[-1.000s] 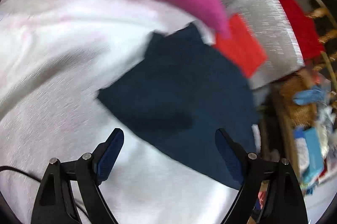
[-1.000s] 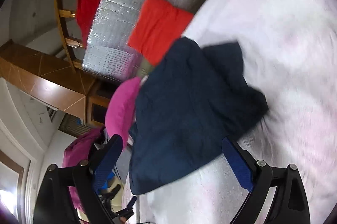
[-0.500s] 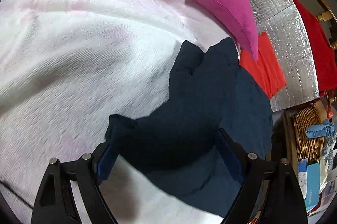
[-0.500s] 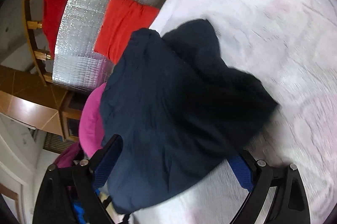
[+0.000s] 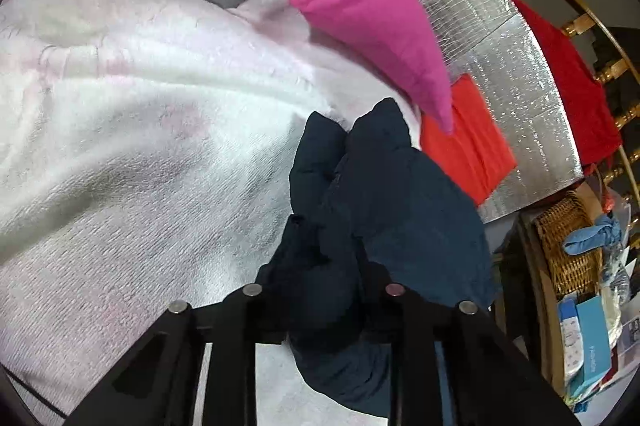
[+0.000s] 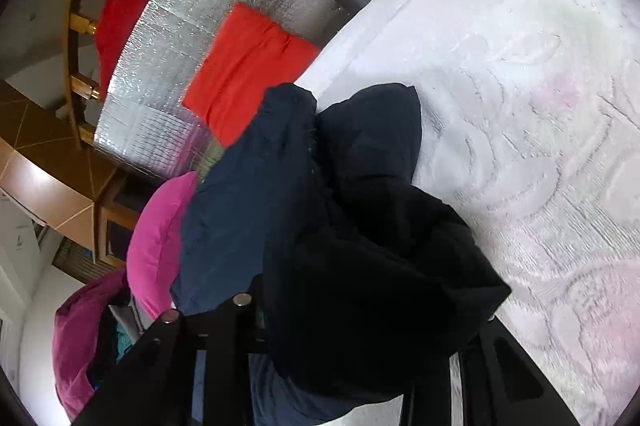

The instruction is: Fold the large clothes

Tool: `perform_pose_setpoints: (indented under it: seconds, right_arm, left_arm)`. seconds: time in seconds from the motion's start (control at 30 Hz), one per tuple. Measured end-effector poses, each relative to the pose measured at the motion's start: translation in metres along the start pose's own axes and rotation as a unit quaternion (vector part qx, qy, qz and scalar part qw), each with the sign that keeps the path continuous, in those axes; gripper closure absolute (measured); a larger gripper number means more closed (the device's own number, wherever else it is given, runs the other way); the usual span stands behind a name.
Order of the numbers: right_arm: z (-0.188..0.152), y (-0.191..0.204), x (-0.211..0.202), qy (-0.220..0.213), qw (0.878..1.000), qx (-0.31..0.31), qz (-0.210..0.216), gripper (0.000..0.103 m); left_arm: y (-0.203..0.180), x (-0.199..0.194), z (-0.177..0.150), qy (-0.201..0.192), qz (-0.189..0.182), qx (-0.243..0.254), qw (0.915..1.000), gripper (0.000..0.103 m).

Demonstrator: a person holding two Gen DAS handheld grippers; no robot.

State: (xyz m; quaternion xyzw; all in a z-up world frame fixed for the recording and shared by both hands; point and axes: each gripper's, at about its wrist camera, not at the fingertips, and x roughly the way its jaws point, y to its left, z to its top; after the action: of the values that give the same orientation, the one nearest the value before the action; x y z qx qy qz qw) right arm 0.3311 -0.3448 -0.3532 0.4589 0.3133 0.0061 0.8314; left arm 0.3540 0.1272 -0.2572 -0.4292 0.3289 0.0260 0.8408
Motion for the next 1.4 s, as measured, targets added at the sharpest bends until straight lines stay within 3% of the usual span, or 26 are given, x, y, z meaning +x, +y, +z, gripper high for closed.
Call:
perform_pose_setpoints:
  seconds: [0.4, 0.5, 0.63, 0.67, 0.8, 0.9, 1.0, 1.03, 1.17, 1.4]
  right_arm:
    - [-0.012, -0.022, -0.062, 0.064, 0.998, -0.013, 0.002, 0.067]
    - [-0.016, -0.03, -0.065, 0.105, 0.994, -0.028, -0.004, 0.064]
    - [-0.016, -0.047, -0.076, 0.165, 0.986, -0.03, -0.014, 0.052]
    - [-0.013, -0.048, -0.082, 0.17, 0.985, -0.039, -0.013, 0.052]
    - [0.001, -0.06, -0.12, 0.152, 0.986, -0.069, -0.021, 0.051]
    - [0.016, -0.071, -0.136, 0.1, 0.992, -0.064, -0.046, 0.033]
    - [0.026, -0.074, -0.132, 0.088, 0.995, -0.033, -0.022, 0.031]
    - [0.03, -0.071, -0.126, 0.082, 0.996, -0.025, -0.009, 0.025]
    - [0.045, -0.056, -0.1, 0.064, 0.997, -0.048, -0.016, 0.019]
    - [0.054, -0.059, -0.034, 0.134, 0.991, -0.021, -0.009, 0.019]
  left_arm:
    - [0.007, -0.064, -0.046, 0.053, 0.036, 0.082, 0.9946, 0.08]
    - [0.015, -0.063, -0.05, 0.073, 0.061, 0.102, 0.9901, 0.064]
    - [0.039, -0.066, -0.035, 0.124, 0.051, 0.061, 0.9892, 0.044]
    - [0.043, -0.069, -0.031, 0.126, 0.048, 0.058, 0.9892, 0.044]
    - [0.047, -0.086, -0.011, 0.077, 0.074, 0.069, 0.992, 0.038]
    - [0.041, -0.084, -0.001, 0.05, 0.088, 0.086, 0.9912, 0.037]
    - [0.031, -0.07, 0.001, 0.059, 0.067, 0.087, 0.9922, 0.035]
    - [0.026, -0.062, 0.0, 0.069, 0.061, 0.091, 0.9916, 0.033]
    - [0.012, -0.029, -0.004, 0.108, 0.06, 0.106, 0.9867, 0.028]
    - [0.008, 0.011, -0.008, 0.135, 0.082, 0.1, 0.9825, 0.019]
